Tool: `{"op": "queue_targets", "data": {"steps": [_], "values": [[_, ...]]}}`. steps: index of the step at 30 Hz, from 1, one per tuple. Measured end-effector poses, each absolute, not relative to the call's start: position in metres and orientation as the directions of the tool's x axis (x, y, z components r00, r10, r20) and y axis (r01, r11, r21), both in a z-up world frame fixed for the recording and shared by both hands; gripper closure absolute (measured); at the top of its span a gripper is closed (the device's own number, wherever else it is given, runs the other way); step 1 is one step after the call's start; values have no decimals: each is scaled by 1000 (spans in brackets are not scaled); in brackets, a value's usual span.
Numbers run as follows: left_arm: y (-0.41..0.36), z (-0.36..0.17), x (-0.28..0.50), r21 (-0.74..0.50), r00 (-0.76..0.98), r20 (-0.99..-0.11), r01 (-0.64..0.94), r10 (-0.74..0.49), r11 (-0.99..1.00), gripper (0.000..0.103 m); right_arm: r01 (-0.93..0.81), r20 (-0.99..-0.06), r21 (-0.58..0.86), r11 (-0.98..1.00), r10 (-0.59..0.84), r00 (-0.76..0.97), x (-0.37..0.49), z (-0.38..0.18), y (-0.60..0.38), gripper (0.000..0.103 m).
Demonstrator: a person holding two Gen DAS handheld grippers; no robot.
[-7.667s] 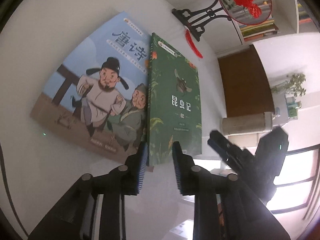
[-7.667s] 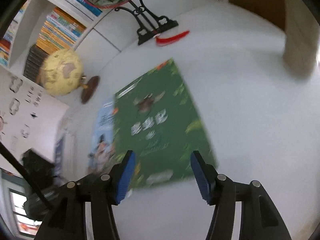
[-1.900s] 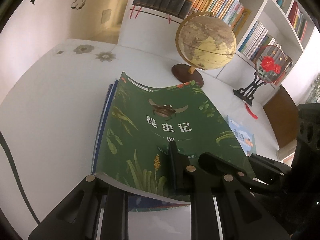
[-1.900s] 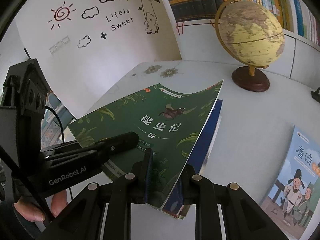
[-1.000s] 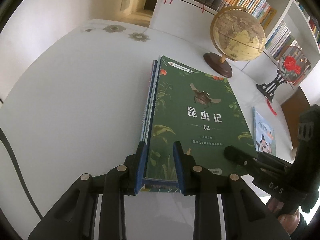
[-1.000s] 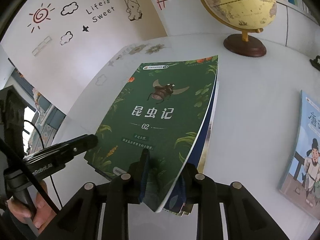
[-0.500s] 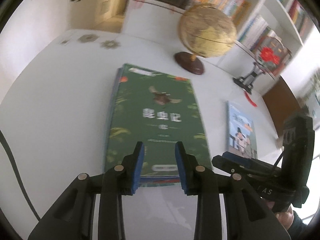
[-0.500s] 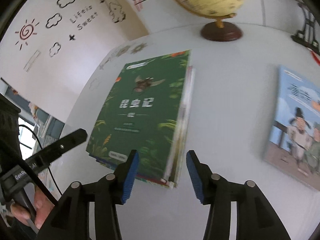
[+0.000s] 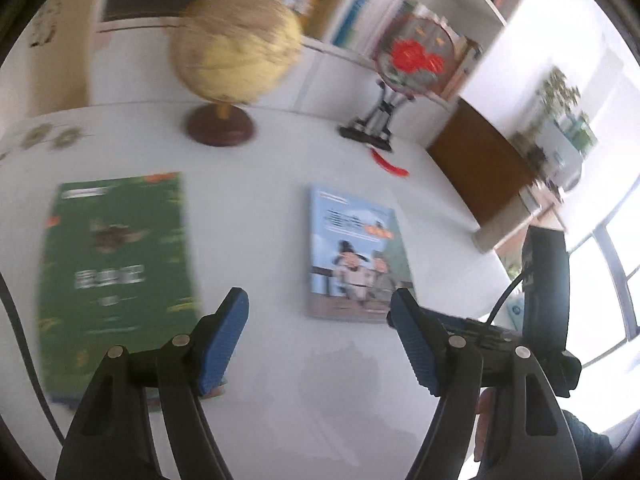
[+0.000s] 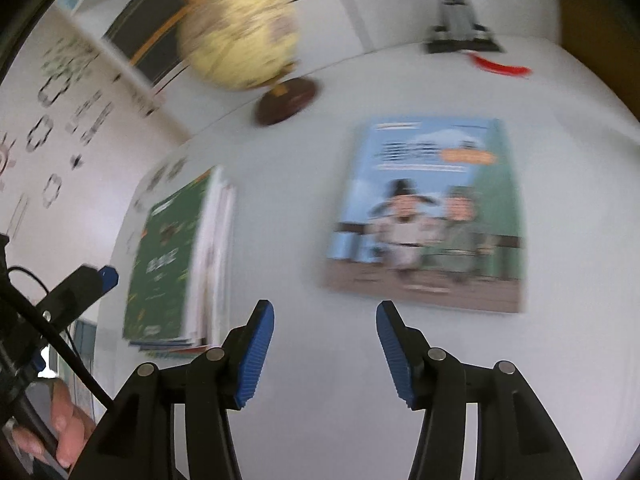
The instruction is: Organize books
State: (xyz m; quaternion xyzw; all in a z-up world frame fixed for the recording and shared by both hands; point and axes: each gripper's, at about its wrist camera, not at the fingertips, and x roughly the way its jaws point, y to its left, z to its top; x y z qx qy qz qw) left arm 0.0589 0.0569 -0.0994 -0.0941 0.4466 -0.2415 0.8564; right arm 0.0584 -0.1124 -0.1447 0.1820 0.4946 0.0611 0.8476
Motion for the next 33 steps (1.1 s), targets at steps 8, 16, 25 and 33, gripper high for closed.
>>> {"op": "queue_targets", "data": {"steps": [8,16,25,33], "values": [[-6,-158,106,-377,387,-807,245,-447,893,31,158,-860,295,942,190,474,76,-161,-193,51],[-31,-191,115,-277,386,-864,173,-324,945,31,130,-871,292,948,208,445,108,-179,-224,51],[-39,-209,117,-245,375,-887,108,-268,963,31,65,-873,263,963,209,441,122,-192,-231,51],[-46,-213,114,-216,381,-893,103,-239,971,31,42,-866,300,953,253,430,124,-197,-236,51]]}}
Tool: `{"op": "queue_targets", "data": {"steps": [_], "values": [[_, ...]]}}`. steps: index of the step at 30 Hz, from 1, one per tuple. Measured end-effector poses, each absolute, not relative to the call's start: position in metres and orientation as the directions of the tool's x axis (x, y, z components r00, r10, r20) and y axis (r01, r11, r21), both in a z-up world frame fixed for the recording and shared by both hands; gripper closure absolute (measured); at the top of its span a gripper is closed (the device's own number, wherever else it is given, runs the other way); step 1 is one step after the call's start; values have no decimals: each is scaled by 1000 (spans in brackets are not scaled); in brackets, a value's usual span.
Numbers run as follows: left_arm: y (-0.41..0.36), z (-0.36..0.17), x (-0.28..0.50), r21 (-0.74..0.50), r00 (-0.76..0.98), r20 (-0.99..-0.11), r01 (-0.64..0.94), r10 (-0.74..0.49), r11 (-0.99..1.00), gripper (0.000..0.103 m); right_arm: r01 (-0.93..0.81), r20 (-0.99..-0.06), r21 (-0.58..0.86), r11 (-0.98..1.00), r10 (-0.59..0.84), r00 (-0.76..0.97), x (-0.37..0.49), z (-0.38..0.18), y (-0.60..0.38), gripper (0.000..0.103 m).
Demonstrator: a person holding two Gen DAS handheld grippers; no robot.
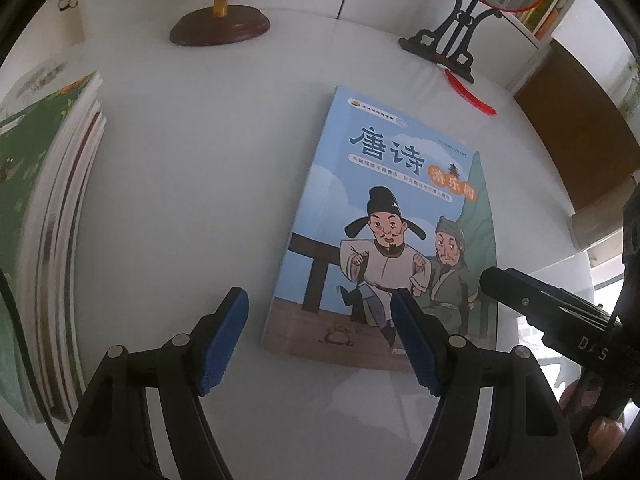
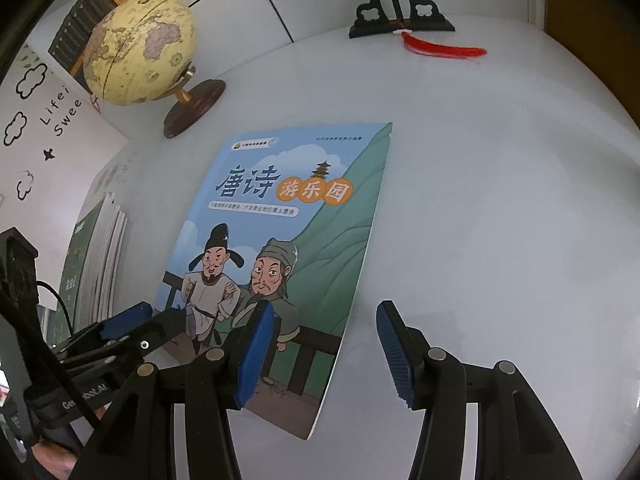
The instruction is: Organize books
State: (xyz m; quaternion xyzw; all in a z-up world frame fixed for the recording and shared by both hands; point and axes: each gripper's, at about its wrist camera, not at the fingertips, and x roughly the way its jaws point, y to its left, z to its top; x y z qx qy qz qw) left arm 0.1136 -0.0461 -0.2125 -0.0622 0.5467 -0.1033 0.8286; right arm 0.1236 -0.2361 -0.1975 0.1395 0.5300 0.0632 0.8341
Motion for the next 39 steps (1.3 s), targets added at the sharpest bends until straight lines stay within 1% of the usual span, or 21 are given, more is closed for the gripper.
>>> {"op": "queue_targets", "data": {"steps": [8,17,20,22,23,28,31,34,35,36,38,39], "values": [[-53,-213,116,-200,375,-898,116,-230,973,31,8,-862,326,945,294,412,123,-201,-227,51],[-58,-214,113,-167,385,-901,119,-200,979,31,7,-862,337,942,305,404,124,-201,-225,50],[-58,-214,114,-174,381,-901,116,-206,978,31,0,-864,328,945,300,404,124,-201,-224,50],[-57,-213,114,-194,376,-900,113,-223,974,31,-5,-864,327,945,301,404,123,-201,-223,48],[-54,-212,113,-213,374,-896,110,-239,971,31,-7,-865,324,946,299,404,123,-201,-223,47],[-34,-204,110,-395,381,-841,53,-384,917,31,-7,-866,310,951,285,410,123,-201,-224,46],[-21,-197,108,-511,405,-785,4,-468,860,31,-6,-867,302,953,277,415,123,-201,-224,46],[-5,-197,107,-650,414,-709,-71,-571,757,32,-18,-871,279,960,261,417,122,-201,-223,44],[-3,-197,106,-676,417,-692,-89,-589,731,37,-23,-871,273,962,257,419,122,-201,-222,43],[-1,-198,106,-702,419,-673,-102,-609,705,39,-23,-871,271,962,255,421,121,-201,-223,41],[-2,-204,107,-768,403,-618,-126,-675,628,49,-20,-870,268,963,251,425,121,-201,-224,38],[-4,-208,108,-791,398,-596,-142,-697,595,51,-21,-868,273,962,256,426,120,-201,-225,36]]}}
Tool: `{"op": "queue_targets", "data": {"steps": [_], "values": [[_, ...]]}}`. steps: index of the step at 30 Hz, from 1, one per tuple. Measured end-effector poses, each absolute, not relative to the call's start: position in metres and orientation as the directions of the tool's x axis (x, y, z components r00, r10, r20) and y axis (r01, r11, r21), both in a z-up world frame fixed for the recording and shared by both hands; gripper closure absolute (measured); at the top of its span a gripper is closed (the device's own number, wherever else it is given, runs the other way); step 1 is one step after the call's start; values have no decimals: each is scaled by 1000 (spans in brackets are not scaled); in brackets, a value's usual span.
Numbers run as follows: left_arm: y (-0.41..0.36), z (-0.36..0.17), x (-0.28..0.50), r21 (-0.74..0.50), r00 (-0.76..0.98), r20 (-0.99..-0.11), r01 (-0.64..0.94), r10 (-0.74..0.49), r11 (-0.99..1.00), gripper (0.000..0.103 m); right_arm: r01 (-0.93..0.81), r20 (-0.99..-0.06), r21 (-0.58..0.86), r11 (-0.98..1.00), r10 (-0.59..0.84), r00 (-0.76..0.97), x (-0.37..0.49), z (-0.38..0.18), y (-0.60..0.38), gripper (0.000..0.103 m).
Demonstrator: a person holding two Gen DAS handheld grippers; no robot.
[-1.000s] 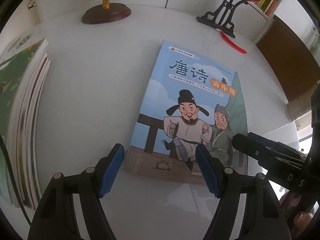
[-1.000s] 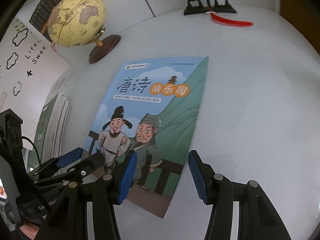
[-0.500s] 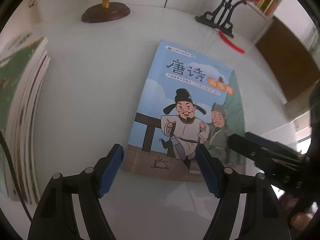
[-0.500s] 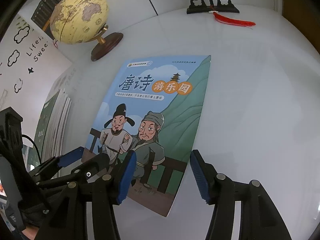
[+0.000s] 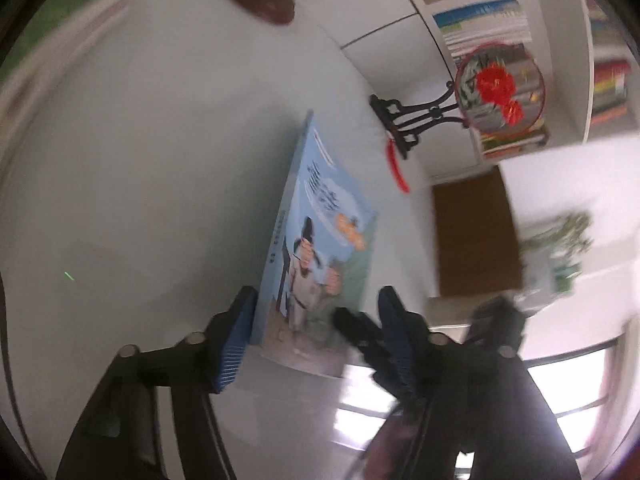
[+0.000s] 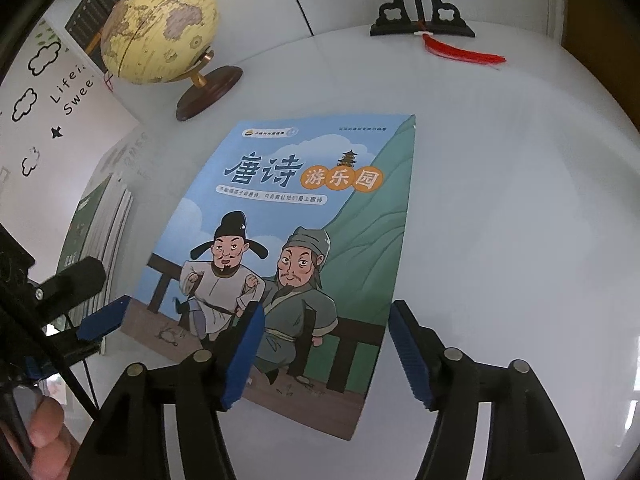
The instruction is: Organize books
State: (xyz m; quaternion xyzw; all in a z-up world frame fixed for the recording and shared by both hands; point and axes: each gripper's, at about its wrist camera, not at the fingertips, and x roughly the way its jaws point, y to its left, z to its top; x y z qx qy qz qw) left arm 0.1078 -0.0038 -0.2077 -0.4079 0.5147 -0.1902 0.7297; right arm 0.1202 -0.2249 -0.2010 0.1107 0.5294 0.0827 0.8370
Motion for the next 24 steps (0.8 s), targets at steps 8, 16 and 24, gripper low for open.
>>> {"op": "queue_targets", "data": {"steps": [8,16,24], "values": [[-36,-229,120,-695,357,-707,-189,-611,694,90,-70,-857,290,955,291,425,119,-202,-226,34],[-34,-232,121,-788,339,-616,-267,-711,555,95,22,-790,520,854,471,392,111,-205,-265,35],[-45,-213,130,-830,335,-553,-300,-763,470,95,205,-618,782,588,691,374,76,-226,-305,35]]}}
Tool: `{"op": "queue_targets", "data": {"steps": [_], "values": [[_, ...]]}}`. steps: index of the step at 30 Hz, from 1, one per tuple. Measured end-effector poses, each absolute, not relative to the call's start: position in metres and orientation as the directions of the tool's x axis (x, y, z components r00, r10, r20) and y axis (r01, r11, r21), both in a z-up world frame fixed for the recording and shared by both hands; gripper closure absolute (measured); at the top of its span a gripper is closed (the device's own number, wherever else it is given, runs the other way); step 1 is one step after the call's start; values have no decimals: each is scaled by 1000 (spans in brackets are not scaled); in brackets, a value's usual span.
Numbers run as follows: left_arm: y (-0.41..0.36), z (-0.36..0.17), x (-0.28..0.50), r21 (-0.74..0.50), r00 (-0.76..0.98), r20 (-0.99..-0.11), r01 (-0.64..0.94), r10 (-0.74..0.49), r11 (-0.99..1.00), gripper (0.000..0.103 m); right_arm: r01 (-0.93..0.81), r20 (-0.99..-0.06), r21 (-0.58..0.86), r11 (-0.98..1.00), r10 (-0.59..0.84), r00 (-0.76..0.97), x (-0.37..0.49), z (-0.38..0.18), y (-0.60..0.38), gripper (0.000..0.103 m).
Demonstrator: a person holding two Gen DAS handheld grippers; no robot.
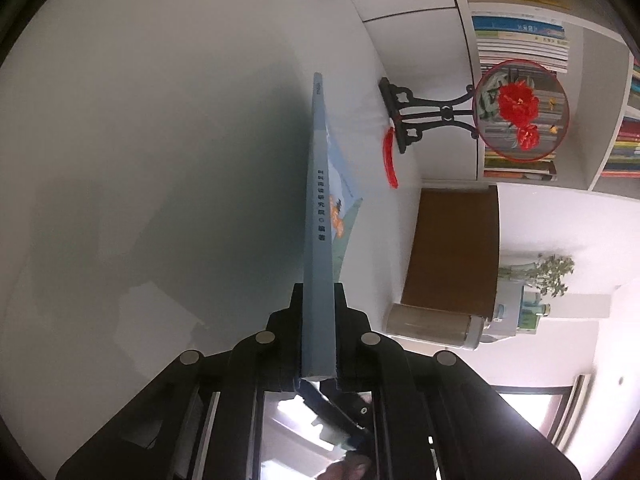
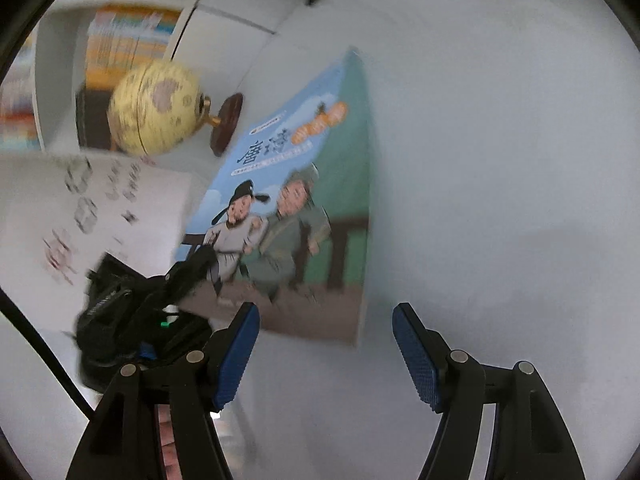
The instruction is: Organize books
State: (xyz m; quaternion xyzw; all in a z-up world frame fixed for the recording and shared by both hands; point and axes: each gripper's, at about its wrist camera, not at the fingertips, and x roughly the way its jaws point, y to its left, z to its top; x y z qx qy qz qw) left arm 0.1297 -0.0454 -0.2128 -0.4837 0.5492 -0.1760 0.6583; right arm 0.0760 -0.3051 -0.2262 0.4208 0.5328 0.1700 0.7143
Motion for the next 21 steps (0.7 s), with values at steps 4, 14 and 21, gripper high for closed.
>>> {"op": "queue_targets", "data": {"steps": [4,14,21], "values": [[-52,-216,131,-829,316,-550,-315,-773,461,96,274,-493,869,412,771,404,68,-243,-314,36],[-54,-220,132,-809,309,-582,-316,-753,496,96,332,-461,885,327,722,516,95,-245,-318,74],[-68,-207,126,-715,305,-693,-177,-653,676,95,292,-558,827,481,632,538,97,-228,-312,82]]}}
